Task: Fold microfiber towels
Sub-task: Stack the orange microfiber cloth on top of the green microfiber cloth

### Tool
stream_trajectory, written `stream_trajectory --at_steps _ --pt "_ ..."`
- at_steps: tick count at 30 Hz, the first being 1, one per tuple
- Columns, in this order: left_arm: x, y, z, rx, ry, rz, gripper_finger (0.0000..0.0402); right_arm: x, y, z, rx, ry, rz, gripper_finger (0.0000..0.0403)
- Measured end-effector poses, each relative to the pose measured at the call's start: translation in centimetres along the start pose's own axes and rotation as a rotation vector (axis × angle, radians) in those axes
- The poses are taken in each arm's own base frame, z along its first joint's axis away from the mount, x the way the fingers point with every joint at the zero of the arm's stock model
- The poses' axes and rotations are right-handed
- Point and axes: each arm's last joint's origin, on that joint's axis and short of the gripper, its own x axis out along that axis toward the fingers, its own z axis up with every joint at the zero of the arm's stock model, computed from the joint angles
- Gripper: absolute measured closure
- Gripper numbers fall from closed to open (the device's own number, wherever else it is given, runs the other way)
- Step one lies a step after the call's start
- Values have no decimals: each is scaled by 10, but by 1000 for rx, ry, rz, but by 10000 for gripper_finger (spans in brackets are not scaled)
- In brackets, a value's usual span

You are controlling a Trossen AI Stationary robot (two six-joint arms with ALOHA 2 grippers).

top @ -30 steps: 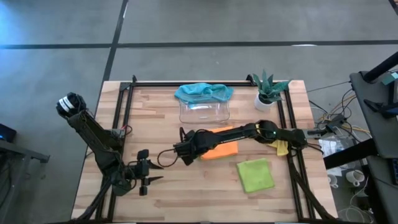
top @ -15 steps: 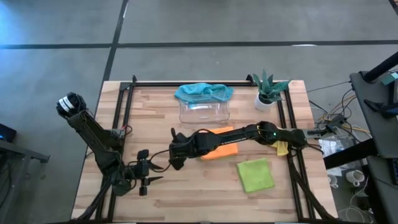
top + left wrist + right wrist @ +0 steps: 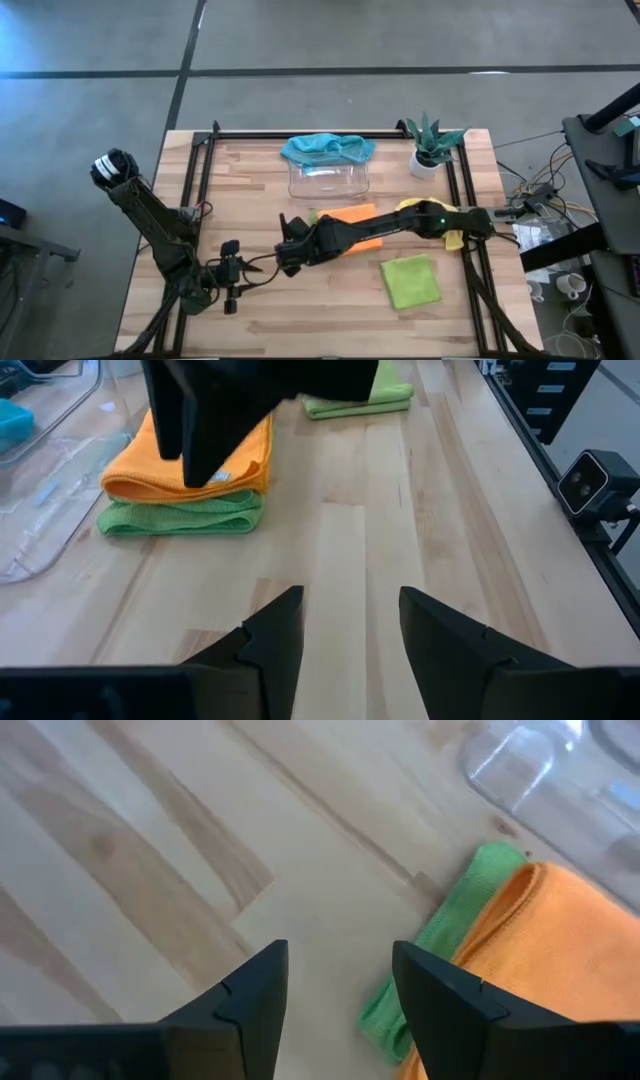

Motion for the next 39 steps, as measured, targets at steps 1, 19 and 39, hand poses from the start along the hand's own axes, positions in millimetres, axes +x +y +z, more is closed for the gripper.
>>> stream_trajectory --at_steps 1,19,39 --pt "0 0 0 -1 0 1 251 1 1 -2 5 2 1 225" --pt "3 3 2 -7 -2 20 251 -15 -10 -15 -5 -60 -197 225" --pt "3 4 0 -1 2 22 251 53 -22 -12 153 177 -231 183"
